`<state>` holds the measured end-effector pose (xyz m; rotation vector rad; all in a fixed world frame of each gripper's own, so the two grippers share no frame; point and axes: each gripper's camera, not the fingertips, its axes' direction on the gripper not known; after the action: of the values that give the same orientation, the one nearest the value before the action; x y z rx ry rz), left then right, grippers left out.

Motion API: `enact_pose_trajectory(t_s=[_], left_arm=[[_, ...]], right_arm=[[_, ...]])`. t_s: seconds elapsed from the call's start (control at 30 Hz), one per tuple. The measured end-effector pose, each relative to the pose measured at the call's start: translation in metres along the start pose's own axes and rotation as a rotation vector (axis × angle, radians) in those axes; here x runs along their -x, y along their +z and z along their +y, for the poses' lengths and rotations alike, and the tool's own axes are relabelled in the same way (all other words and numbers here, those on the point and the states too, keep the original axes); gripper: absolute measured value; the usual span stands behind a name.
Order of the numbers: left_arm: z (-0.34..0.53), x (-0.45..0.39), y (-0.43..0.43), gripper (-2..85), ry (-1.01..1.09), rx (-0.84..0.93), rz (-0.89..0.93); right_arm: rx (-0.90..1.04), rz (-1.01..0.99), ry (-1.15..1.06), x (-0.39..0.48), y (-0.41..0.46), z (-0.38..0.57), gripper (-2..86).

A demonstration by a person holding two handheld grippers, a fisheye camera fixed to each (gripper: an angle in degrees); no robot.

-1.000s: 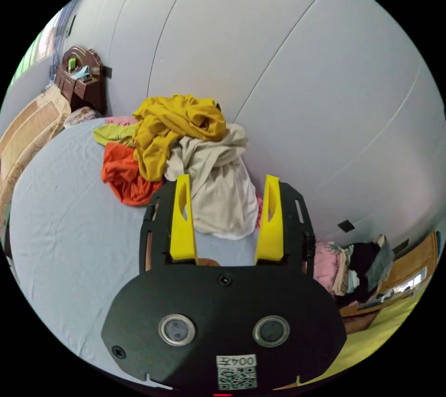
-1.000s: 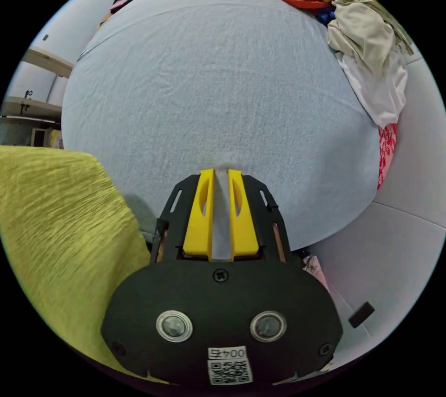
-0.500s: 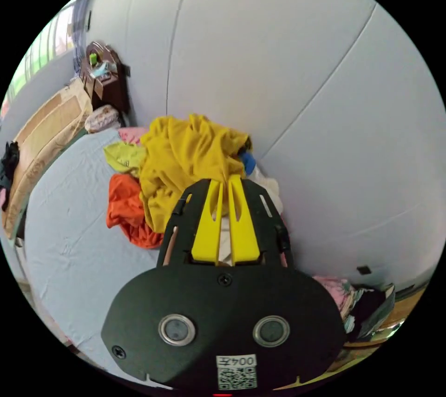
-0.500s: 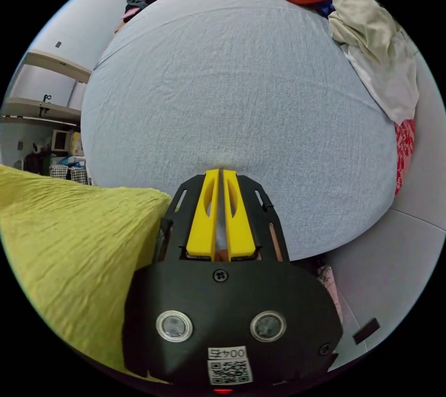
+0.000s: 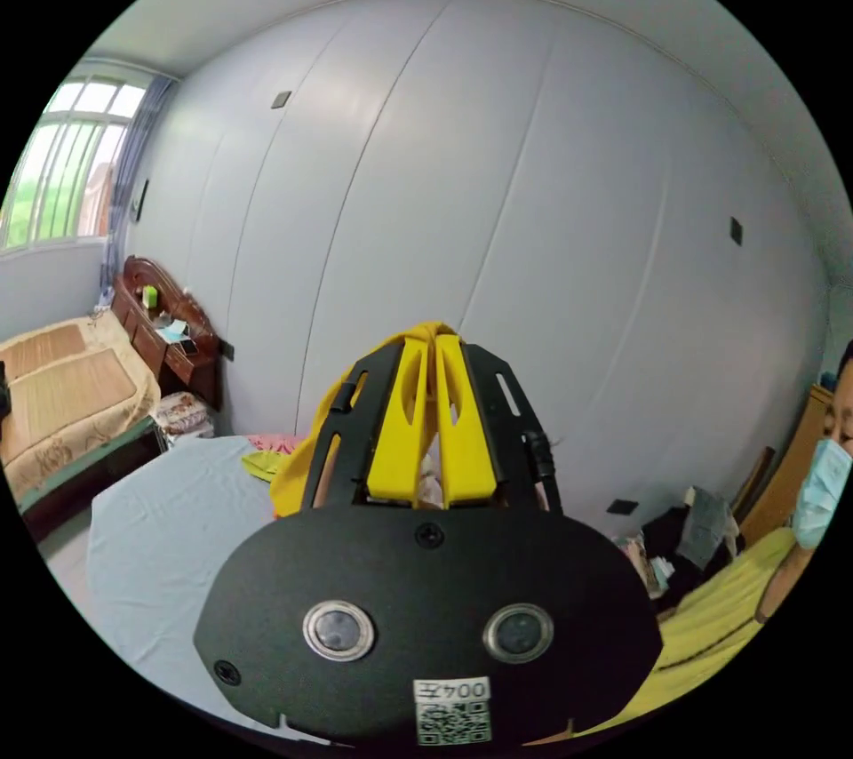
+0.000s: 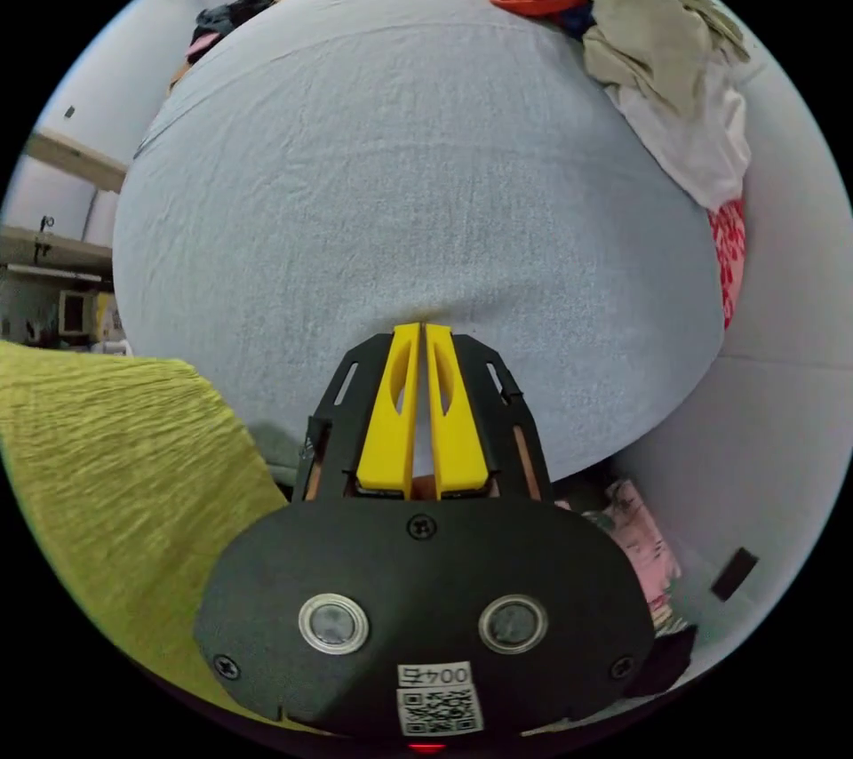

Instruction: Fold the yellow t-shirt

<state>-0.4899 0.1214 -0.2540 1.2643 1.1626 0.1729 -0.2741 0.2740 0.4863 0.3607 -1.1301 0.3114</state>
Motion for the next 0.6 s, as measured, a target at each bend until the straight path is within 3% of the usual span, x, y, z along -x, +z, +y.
enact_pose_trajectory(t_s=[0.17, 0.47, 0.6], left_arm=[[0.062, 0.007, -0.043, 2.1, -0.006, 0.245, -0.018], [0.271, 0.104, -0.019, 5.5, -0.3, 0.645, -0.032], [0.302, 0.111, -0.057, 7.8, -0.33, 0.59, -0.047]], right_arm=[[0.028, -0.208, 0.073, 0.01, -0.005, 0.003, -0.7], [0.061, -0.035, 0.024, 0.087, 0.015, 0.008, -0.7], [0.06, 0.019, 0.011, 0.092, 0.019, 0.007, -0.7]])
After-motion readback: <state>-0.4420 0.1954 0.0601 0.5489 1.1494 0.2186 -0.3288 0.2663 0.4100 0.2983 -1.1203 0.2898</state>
